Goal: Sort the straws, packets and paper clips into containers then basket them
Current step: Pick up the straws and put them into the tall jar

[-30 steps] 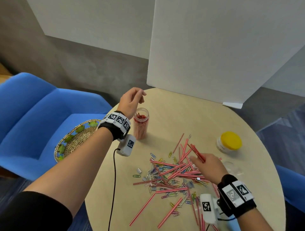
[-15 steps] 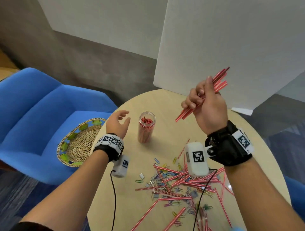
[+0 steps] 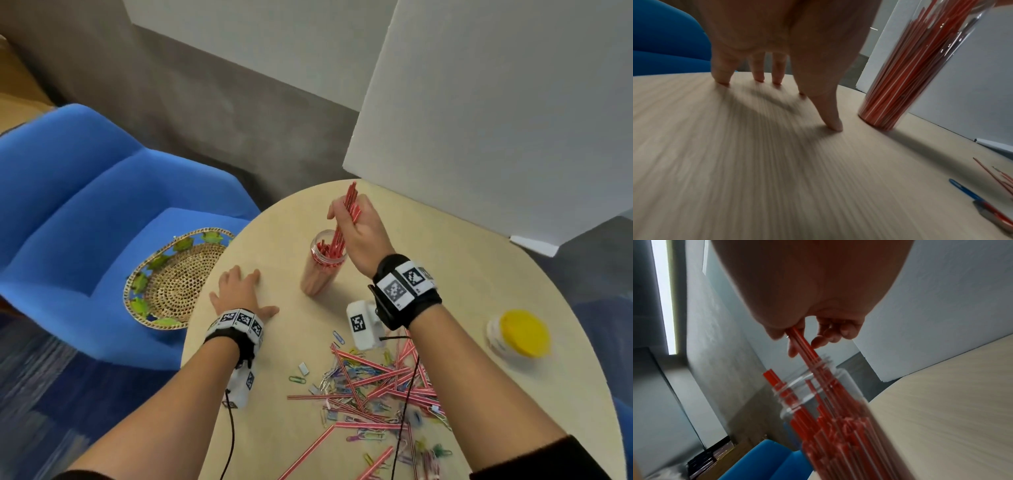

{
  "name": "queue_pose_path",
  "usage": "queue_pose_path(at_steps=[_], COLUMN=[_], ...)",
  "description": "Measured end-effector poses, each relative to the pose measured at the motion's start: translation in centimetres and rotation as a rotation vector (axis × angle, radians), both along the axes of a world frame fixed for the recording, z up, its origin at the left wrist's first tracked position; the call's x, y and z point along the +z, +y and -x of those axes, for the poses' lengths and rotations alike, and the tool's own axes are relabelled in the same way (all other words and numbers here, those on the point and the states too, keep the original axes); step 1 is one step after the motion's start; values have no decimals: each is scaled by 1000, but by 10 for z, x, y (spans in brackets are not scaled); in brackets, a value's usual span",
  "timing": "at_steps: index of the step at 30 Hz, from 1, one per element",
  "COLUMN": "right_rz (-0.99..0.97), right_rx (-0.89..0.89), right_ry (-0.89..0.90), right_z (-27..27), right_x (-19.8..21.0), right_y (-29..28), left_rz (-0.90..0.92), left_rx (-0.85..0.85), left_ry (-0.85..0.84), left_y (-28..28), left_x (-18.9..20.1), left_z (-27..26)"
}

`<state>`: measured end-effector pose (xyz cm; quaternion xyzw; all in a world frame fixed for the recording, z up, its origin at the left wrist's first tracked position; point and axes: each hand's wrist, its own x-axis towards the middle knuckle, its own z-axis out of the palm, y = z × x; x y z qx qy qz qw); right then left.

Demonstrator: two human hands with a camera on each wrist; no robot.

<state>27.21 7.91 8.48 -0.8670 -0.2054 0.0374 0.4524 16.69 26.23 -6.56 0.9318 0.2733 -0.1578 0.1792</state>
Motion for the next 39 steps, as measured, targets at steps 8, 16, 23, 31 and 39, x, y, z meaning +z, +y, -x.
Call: queue_pose_path(at_steps=[8, 16, 23, 31, 39], right_rz=[86, 437, 602, 414, 555], right_rx=[-25, 111, 198, 136, 162], right_ry=[-83, -38, -28, 16, 10], right_z=[0, -13, -7, -6, 0], right_x=[16, 28, 26, 53, 39], right_y=[-23, -4, 0, -7, 4], left_rz=[-23, -11, -12, -9, -10], left_rx=[-41, -46, -53, -47, -54], left_ry=[22, 29, 18, 16, 15], left_y=[1, 2, 2, 2, 3], left_x=[-3, -5, -6, -9, -8], left_z=[1, 1, 3, 4, 3])
